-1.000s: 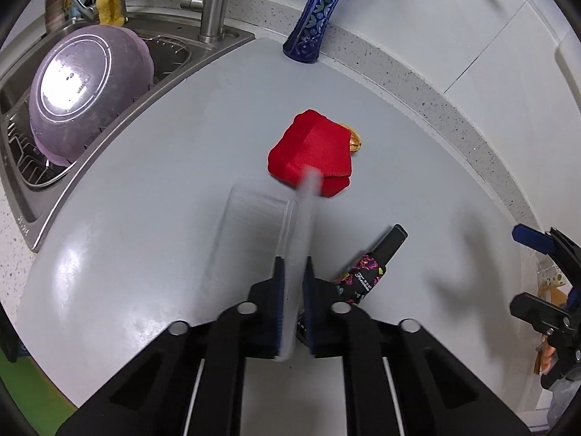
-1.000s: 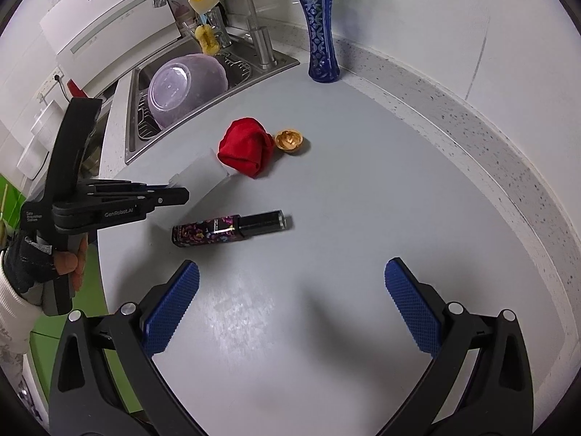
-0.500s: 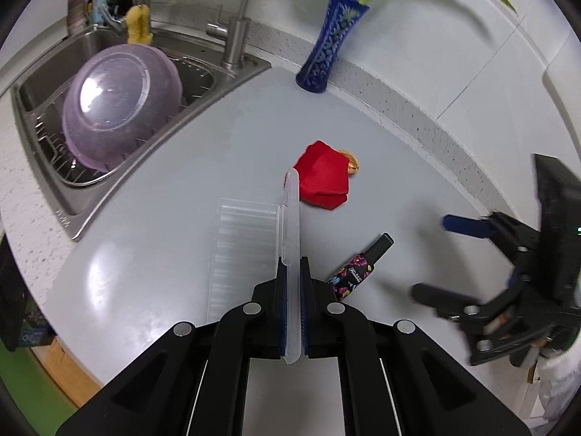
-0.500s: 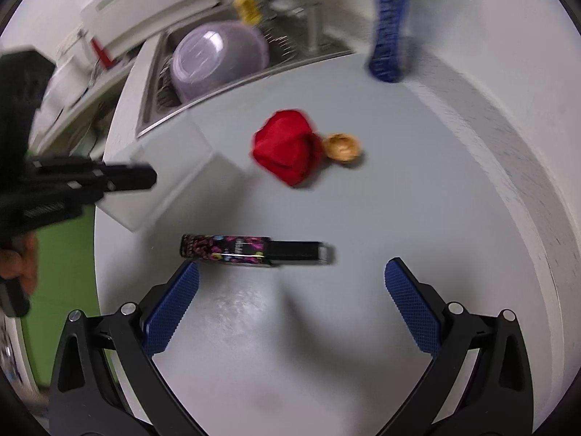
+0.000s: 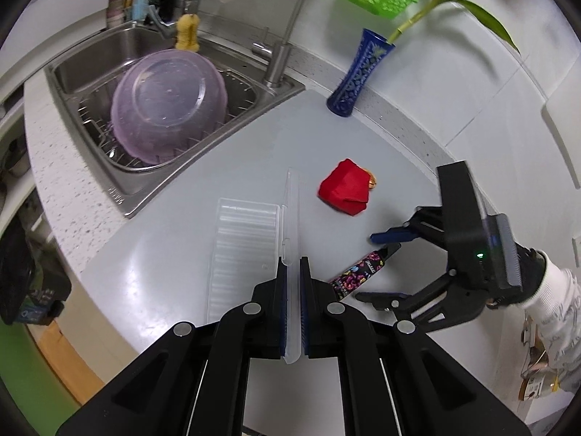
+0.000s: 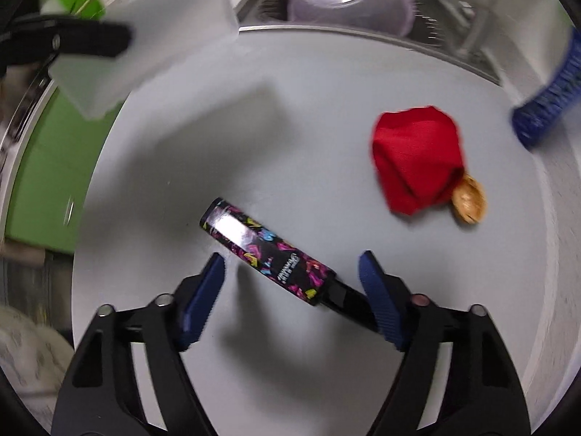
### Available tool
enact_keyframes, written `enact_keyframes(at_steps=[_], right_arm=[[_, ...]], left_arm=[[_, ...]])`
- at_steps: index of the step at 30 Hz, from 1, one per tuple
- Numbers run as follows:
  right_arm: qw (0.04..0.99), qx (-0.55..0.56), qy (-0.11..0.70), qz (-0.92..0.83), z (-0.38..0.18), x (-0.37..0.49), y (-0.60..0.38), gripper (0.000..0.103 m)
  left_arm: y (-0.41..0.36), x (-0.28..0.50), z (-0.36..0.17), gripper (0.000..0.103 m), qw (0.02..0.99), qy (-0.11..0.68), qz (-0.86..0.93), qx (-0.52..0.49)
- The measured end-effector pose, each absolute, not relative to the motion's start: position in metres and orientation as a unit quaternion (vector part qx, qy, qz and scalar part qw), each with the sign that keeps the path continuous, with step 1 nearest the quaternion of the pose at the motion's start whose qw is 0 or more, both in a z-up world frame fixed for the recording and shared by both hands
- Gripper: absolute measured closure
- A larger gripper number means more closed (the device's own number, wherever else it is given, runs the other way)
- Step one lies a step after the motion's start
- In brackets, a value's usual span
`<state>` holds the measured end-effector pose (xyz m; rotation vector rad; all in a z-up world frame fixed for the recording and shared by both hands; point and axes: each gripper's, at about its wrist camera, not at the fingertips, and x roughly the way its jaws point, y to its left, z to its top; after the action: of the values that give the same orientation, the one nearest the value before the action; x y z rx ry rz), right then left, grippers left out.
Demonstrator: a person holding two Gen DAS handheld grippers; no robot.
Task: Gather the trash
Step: 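Grasp the black floral-patterned tube with the right tool, then carry the tray and tube over the pink wastebasket with both tools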
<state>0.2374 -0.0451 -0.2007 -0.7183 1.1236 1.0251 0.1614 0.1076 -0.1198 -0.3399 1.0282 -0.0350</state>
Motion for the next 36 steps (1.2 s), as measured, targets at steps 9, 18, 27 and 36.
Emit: enact_keyframes(at_steps=[9, 18, 27, 36], right_arm=[[0.628, -0.383, 0.468, 0.490, -0.202, 0.234, -0.037, 0.054], [0.630, -0.391, 0.467, 0.483, -0.197, 0.223, -0.051, 0.068], [0.659, -0.330, 0.480, 0.476, -0.187, 0.214, -0.069, 0.080], [0.733, -0.251, 0.463, 0.430, -0.148, 0.198, -0.095, 0.080]], left_arm=[[0.114, 0.149, -0.119, 0.097, 0.856, 0.486, -0.005, -0.176], [0.113, 0.141, -0.117, 0.097, 0.857, 0.484, -0.004, -0.178], [0.107, 0.131, -0.112, 0.097, 0.858, 0.481, -0.008, -0.180], [0.100, 0.108, -0.103, 0.097, 0.862, 0.472, -0.003, -0.184]])
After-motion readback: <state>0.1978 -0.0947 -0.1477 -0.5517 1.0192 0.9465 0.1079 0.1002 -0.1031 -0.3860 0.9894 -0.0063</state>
